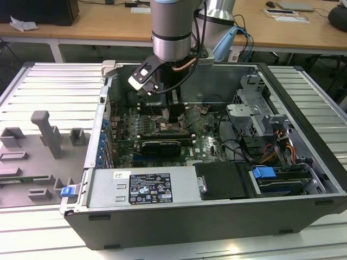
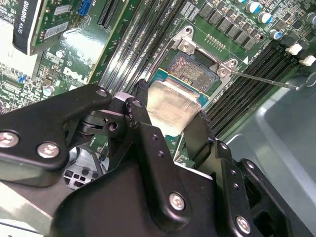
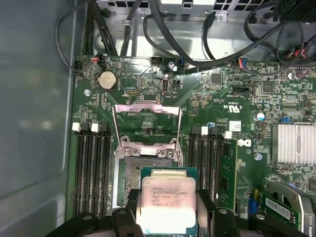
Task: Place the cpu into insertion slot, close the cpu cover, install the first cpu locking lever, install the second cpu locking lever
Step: 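Place the cpu into insertion slot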
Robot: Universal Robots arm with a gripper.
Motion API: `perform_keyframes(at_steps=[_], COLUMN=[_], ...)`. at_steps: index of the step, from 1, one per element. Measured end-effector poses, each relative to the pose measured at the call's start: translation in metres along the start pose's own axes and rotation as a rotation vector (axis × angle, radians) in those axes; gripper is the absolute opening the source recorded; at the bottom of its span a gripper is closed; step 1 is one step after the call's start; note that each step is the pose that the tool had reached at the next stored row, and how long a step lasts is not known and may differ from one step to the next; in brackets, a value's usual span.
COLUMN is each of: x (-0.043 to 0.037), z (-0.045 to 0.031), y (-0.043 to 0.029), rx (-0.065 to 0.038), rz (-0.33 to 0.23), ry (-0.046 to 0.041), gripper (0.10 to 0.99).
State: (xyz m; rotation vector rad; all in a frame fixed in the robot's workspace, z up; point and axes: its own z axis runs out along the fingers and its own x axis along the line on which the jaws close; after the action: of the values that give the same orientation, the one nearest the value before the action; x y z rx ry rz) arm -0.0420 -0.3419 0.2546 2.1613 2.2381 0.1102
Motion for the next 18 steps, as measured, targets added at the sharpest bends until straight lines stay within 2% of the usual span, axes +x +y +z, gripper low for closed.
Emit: perform_keyframes(at_steps=[4, 7, 13, 18], x=[0.0000, 0.0029, 0.0080, 0.0109], z=[0.0025, 0.0118, 0.0237, 0.0301], y=[-0.0006, -0.0012, -0.0020, -0.0032], rx=[0.000, 0.002, 0.003, 0.002], rz=[0.000, 0.000, 0.004, 0.013], ry=[0.0000, -0.0001, -0.0003, -0.0010], gripper=[0.533, 0.533, 0.533, 0.533])
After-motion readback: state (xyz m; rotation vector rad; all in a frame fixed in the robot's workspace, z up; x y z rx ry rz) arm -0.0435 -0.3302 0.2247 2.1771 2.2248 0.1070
